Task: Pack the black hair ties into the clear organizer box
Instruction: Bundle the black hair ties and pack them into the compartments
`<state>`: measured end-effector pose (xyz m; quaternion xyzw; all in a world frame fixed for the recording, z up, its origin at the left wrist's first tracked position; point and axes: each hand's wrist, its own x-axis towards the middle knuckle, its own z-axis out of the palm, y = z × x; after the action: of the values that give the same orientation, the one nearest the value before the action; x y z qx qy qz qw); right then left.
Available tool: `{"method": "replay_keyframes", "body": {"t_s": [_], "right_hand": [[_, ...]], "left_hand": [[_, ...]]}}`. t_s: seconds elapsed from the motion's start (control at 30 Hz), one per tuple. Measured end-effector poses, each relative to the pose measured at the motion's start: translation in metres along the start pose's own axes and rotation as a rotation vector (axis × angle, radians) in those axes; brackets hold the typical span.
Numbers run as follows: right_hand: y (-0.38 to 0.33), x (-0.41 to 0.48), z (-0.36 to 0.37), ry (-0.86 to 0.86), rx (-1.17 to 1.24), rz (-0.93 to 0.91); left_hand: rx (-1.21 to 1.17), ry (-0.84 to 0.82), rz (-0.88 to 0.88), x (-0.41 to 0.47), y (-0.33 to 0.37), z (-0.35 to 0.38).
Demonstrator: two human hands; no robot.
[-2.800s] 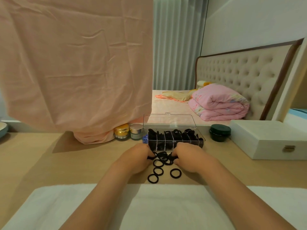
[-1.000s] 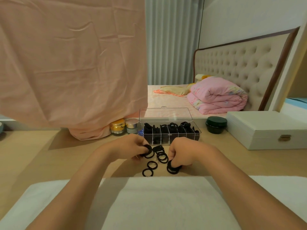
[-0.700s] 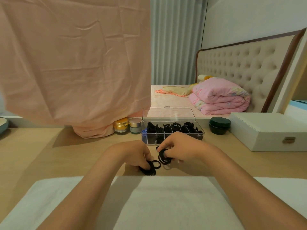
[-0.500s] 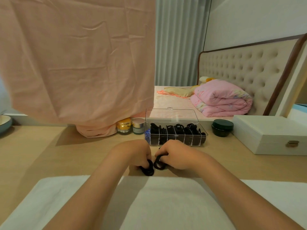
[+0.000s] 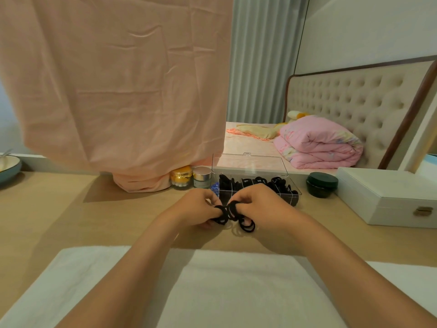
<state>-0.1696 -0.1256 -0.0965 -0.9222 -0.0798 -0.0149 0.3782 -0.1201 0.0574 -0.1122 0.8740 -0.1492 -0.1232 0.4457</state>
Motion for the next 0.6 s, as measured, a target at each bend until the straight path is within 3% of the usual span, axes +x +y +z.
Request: {"method": "replay_keyframes", "body": {"t_s": [0.4,0.6], "right_hand": [[0.001,0.001,0.006,0.343,0.017,0.027],[0.003,0.001,0.004,0.259,0.024,0.001]], "left_hand": [[-0.720,-0.189,-0.129,-0.001,0.013,0.007],[-0.597,-0.131,-0.038,0.005,0.008,0.016]]}}
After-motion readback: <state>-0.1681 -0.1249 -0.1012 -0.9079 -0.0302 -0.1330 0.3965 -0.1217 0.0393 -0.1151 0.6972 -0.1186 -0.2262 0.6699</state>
